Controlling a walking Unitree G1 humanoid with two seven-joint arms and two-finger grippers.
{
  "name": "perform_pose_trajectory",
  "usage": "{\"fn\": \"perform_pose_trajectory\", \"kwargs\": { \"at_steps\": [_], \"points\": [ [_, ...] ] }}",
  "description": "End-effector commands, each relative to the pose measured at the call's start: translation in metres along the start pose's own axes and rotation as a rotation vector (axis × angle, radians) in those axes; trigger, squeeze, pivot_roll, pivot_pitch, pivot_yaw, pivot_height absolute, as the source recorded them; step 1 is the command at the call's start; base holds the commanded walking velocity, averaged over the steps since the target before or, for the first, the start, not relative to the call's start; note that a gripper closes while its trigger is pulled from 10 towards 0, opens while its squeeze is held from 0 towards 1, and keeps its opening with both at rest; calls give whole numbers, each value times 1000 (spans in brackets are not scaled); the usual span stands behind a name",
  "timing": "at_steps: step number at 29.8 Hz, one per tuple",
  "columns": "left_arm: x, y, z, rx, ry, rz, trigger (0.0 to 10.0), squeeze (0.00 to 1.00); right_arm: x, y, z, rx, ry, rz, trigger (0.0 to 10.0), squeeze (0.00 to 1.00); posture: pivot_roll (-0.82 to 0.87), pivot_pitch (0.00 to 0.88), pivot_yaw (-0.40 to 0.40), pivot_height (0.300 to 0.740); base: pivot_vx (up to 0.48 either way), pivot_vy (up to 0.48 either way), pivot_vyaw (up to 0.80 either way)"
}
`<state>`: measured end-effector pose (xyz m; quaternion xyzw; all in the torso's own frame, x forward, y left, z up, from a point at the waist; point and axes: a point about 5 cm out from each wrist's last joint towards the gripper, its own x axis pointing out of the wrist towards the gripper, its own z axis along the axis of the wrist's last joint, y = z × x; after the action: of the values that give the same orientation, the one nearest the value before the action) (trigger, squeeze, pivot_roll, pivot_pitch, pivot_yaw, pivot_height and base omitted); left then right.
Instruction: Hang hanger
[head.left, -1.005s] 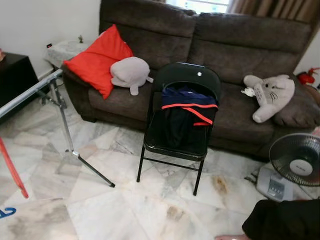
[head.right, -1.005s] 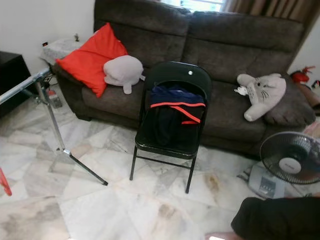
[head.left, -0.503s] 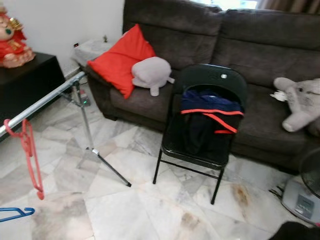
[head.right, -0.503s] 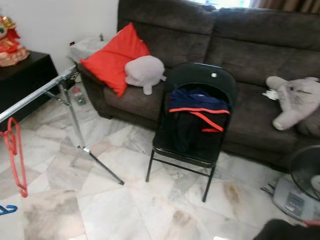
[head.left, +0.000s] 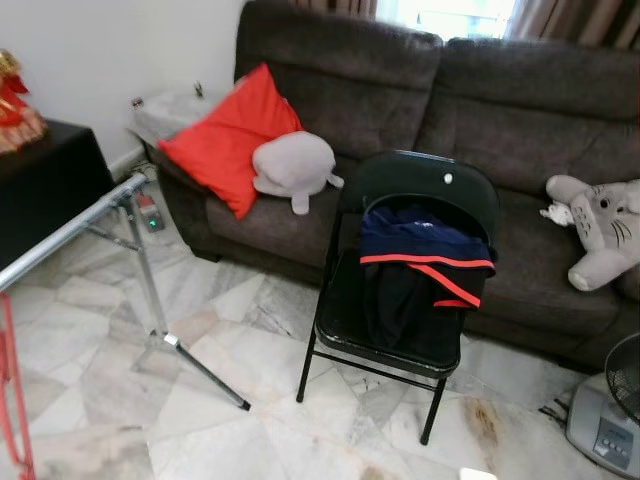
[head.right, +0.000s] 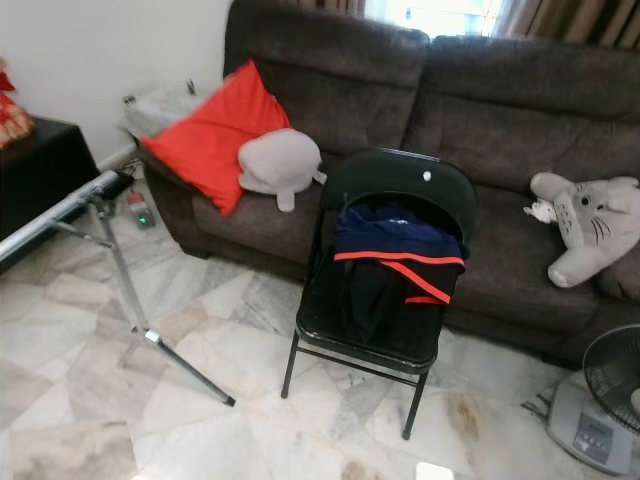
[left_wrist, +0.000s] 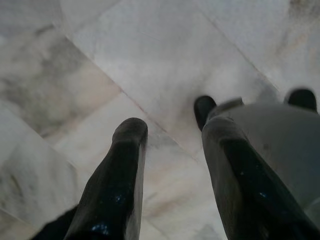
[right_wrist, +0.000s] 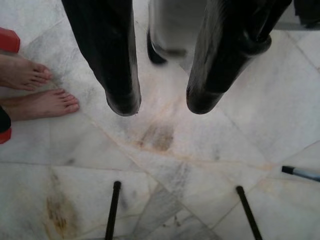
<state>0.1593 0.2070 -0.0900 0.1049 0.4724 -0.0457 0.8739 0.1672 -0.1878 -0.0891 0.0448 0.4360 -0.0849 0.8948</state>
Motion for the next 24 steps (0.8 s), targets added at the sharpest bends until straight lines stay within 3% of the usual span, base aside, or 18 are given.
{"fn": "perform_pose_trajectory", "kwargs": {
  "at_steps": [1, 18, 24],
  "points": [
    [1, -8, 0, -2, 5, -20, 10000, 0, -1, -10, 0, -12, -7, -25, 10000, 0, 13, 66, -7, 740, 356, 0, 0],
    [1, -7, -1, -3, 11, -21, 10000, 0, 4, -2, 22, -19, -85, 2, 10000, 0, 13, 56, -14, 740, 356, 0, 0],
    [0, -6, -3, -2, 18, -19, 10000, 0, 6, 9, 54, -19, -237, 37, 10000, 0, -5, 53, -22, 740, 47, 0, 0]
  ]
}}
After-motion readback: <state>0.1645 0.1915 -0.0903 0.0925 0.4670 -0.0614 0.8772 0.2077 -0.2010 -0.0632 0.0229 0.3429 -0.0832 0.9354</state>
